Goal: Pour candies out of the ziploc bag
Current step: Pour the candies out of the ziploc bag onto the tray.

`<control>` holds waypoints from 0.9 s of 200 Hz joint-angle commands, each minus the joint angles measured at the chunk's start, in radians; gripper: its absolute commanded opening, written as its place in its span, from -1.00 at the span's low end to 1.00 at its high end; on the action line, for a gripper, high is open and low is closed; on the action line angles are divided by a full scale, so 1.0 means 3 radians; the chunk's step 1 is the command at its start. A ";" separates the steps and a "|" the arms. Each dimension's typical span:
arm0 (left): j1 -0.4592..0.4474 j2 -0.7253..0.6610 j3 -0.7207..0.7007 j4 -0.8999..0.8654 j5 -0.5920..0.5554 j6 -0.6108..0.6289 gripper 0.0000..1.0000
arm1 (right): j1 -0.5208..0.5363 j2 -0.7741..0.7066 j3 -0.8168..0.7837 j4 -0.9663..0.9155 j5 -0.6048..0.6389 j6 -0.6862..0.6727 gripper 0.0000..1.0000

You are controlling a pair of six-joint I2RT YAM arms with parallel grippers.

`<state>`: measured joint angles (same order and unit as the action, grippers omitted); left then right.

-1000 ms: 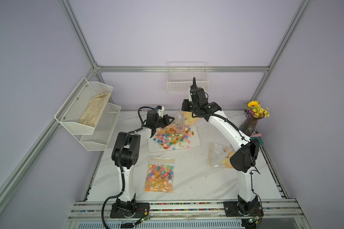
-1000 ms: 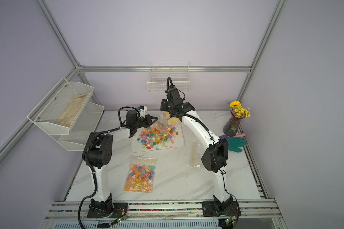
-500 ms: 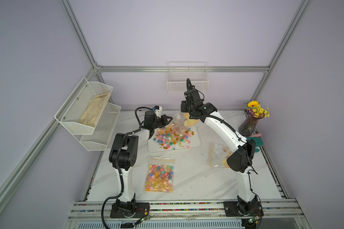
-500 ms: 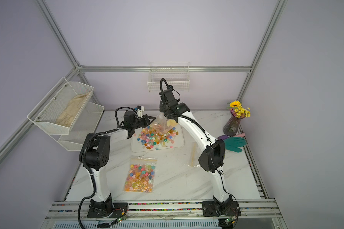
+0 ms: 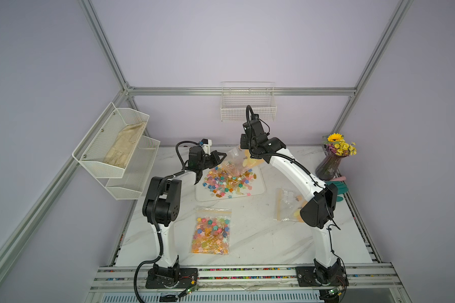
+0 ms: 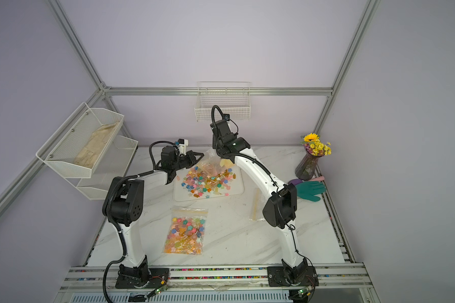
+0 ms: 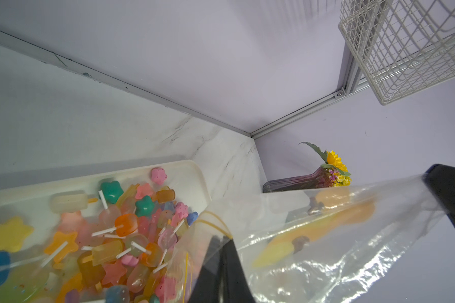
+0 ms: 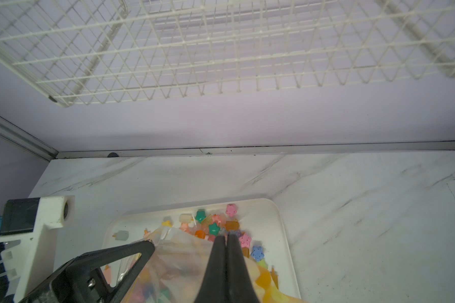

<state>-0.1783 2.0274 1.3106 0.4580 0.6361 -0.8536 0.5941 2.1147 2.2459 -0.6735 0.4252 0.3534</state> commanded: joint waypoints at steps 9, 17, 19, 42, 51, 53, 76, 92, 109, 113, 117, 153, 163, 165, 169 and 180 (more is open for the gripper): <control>-0.0035 0.0043 -0.0081 0.0071 -0.0011 -0.0018 -0.87 | 0.0010 -0.0239 0.0144 0.0132 0.0023 -0.0041 -1.00; -0.0054 0.0057 -0.0088 0.0079 -0.0015 -0.0018 -0.86 | 0.0026 -0.0242 0.0184 0.0121 0.0012 -0.0062 -1.00; -0.0057 0.0058 -0.0089 0.0087 -0.0019 -0.0022 -0.86 | 0.0031 -0.0246 0.0194 0.0115 0.0010 -0.0069 -1.00; -0.0103 0.0089 -0.0119 0.0132 -0.0029 -0.0044 -0.86 | 0.0112 -0.0234 0.0292 0.0087 0.0016 -0.0162 -1.00; -0.0114 0.0101 -0.0124 0.0149 -0.0032 -0.0058 -0.86 | 0.0141 -0.0238 0.0315 0.0087 0.0029 -0.0188 -1.00; -0.0116 0.0103 -0.0124 0.0153 -0.0035 -0.0059 -0.86 | 0.0148 -0.0237 0.0316 0.0083 0.0030 -0.0194 -1.00; -0.0143 0.0145 -0.0120 0.0195 -0.0034 -0.0083 -0.85 | 0.0212 -0.0216 0.0364 0.0075 0.0084 -0.0262 -1.00; -0.0160 0.0170 -0.0132 0.0241 -0.0038 -0.0107 -0.85 | 0.0252 -0.0194 0.0400 0.0065 0.0135 -0.0305 -1.00; -0.0162 0.0168 -0.0164 0.0297 -0.0036 -0.0134 -0.86 | 0.0259 -0.0169 0.0419 0.0049 0.0155 -0.0314 -1.00; -0.0159 0.0160 -0.0170 0.0299 -0.0036 -0.0136 -0.86 | 0.0257 -0.0169 0.0419 0.0046 0.0161 -0.0313 -1.00; -0.0158 0.0155 -0.0175 0.0299 -0.0029 -0.0136 -0.85 | 0.0259 -0.0171 0.0414 0.0046 0.0170 -0.0311 -1.00; -0.0152 0.0050 -0.0176 0.0269 0.0004 -0.0121 -0.85 | 0.0259 -0.0274 0.0234 0.0104 0.0251 -0.0256 -1.00; -0.0154 0.0028 -0.0168 0.0263 0.0023 -0.0125 -0.85 | 0.0257 -0.0315 0.0147 0.0116 0.0296 -0.0221 -1.00; -0.0153 0.0020 -0.0170 0.0263 0.0026 -0.0126 -0.85 | 0.0258 -0.0324 0.0134 0.0110 0.0303 -0.0215 -1.00; -0.0153 0.0008 -0.0170 0.0262 0.0027 -0.0129 -0.85 | 0.0258 -0.0345 0.0095 0.0108 0.0317 -0.0198 -1.00; -0.0152 -0.0044 -0.0181 0.0263 0.0032 -0.0131 -0.81 | 0.0258 -0.0404 -0.0010 0.0125 0.0371 -0.0160 -1.00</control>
<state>-0.2249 2.0720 1.2850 0.5072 0.6331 -0.8814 0.6743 2.0697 2.2963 -0.6659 0.4816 0.2867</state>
